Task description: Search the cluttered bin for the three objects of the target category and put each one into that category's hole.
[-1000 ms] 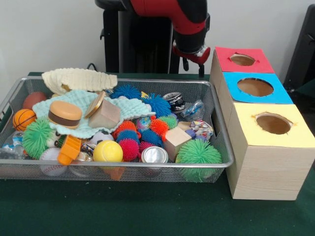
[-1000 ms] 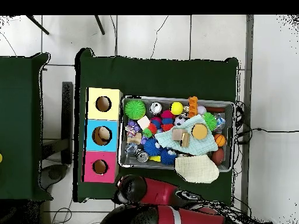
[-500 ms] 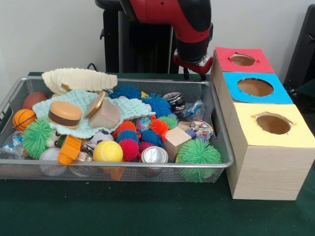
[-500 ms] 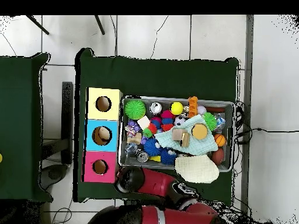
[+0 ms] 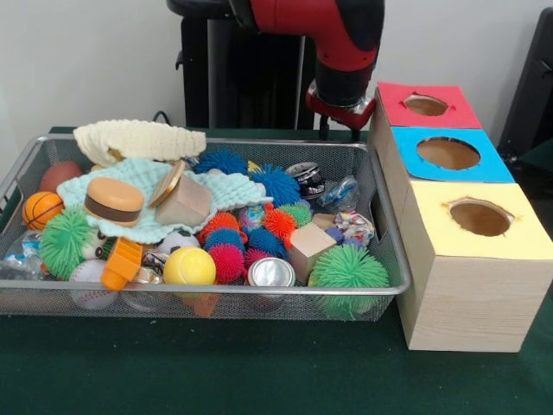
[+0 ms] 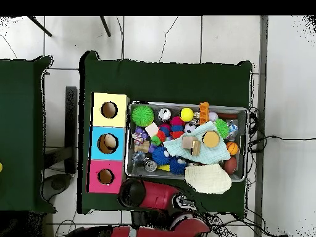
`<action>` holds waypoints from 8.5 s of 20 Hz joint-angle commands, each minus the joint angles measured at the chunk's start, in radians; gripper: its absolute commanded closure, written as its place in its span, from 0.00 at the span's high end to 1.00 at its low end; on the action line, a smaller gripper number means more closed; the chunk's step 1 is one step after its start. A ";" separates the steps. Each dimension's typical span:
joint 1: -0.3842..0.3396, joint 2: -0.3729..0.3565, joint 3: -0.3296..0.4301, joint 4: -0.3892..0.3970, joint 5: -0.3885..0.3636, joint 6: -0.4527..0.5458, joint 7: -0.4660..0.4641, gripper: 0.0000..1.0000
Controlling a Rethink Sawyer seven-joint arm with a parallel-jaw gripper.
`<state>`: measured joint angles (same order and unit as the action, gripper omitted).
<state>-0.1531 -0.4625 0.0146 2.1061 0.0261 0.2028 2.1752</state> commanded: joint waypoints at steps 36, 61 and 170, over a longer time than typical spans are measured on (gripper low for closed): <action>-0.115 -0.024 0.013 -0.365 0.023 0.237 0.068 1.00; -0.065 0.031 0.069 -0.217 0.049 -0.107 0.186 1.00; -0.116 -0.059 0.087 0.103 -0.063 -0.111 0.084 0.00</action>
<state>-0.2362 -0.5352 0.0592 2.0920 -0.0204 -0.0913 2.1752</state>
